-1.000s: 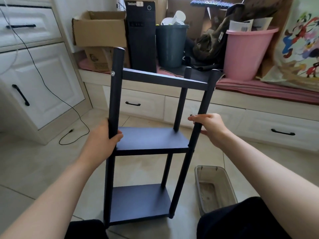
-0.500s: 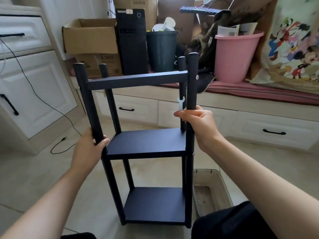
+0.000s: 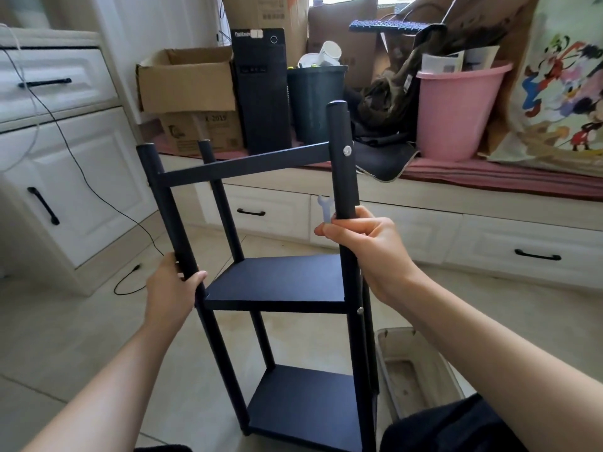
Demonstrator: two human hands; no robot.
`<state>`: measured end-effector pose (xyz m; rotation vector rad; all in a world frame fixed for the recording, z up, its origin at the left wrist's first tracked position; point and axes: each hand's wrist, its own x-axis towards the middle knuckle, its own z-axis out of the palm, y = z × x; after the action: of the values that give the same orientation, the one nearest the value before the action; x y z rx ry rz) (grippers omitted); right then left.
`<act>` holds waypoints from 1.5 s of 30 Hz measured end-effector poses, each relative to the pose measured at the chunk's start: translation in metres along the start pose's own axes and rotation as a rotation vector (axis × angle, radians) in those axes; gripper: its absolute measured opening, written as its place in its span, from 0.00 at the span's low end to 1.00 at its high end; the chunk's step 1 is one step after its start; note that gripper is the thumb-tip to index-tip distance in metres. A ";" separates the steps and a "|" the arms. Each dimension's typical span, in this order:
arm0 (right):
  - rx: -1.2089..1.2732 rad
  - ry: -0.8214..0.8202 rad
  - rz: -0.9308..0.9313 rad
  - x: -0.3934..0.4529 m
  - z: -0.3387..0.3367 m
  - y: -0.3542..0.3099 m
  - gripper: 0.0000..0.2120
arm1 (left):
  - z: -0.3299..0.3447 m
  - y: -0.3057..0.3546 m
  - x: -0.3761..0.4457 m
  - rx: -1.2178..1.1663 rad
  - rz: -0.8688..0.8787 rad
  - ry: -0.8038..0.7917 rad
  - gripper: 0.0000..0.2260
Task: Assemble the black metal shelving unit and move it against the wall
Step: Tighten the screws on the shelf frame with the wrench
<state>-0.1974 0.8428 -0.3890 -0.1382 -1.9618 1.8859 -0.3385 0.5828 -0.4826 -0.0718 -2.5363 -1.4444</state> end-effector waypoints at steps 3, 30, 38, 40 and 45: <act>0.014 0.003 0.005 -0.001 0.005 0.002 0.06 | 0.000 -0.006 0.003 -0.019 -0.009 0.007 0.07; 0.061 -0.026 0.062 0.020 0.044 0.005 0.04 | 0.026 0.060 -0.065 0.321 0.291 -0.905 0.46; 0.017 -0.067 0.013 0.034 0.060 0.008 0.04 | 0.021 0.065 -0.049 0.539 0.428 -0.814 0.44; -0.006 -0.076 0.002 0.038 0.064 0.010 0.05 | 0.018 0.065 -0.047 0.471 0.368 -0.796 0.41; -0.024 -0.093 -0.030 0.042 0.078 0.011 0.07 | 0.013 0.071 -0.040 0.275 0.128 -0.780 0.30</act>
<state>-0.2658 0.7856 -0.3897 -0.0278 -2.0364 1.8813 -0.2906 0.6332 -0.4380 -0.8898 -3.2165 -1.1428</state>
